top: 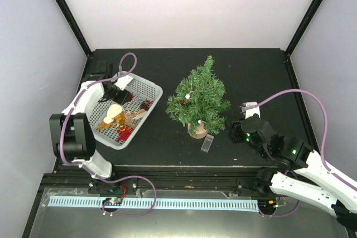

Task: Decorate the small christmas tree

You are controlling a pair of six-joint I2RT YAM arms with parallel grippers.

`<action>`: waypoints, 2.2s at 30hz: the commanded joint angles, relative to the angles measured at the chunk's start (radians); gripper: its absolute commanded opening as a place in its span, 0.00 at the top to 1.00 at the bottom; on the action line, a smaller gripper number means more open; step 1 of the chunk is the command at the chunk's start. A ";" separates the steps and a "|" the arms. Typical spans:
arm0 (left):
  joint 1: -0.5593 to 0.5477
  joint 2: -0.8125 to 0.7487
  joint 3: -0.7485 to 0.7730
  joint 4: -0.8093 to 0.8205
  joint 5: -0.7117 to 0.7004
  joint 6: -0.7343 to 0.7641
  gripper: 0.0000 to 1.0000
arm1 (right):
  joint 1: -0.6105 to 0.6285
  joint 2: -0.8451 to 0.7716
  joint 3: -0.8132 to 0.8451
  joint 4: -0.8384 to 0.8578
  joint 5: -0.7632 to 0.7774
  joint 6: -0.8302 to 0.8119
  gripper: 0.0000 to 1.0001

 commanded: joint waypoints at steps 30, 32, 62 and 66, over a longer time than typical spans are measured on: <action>-0.652 -0.145 0.763 -0.390 0.265 0.013 0.67 | 0.006 -0.107 0.033 -0.005 0.027 0.017 0.39; -0.659 -0.138 0.762 -0.394 0.261 0.012 0.67 | 0.006 -0.107 0.029 -0.007 0.028 0.018 0.39; -0.773 -0.077 0.677 -0.376 0.129 0.034 0.67 | 0.005 -0.098 0.007 0.007 0.019 0.011 0.39; -0.791 -0.070 0.689 -0.379 0.105 0.039 0.65 | 0.006 -0.100 0.003 0.007 0.019 0.012 0.39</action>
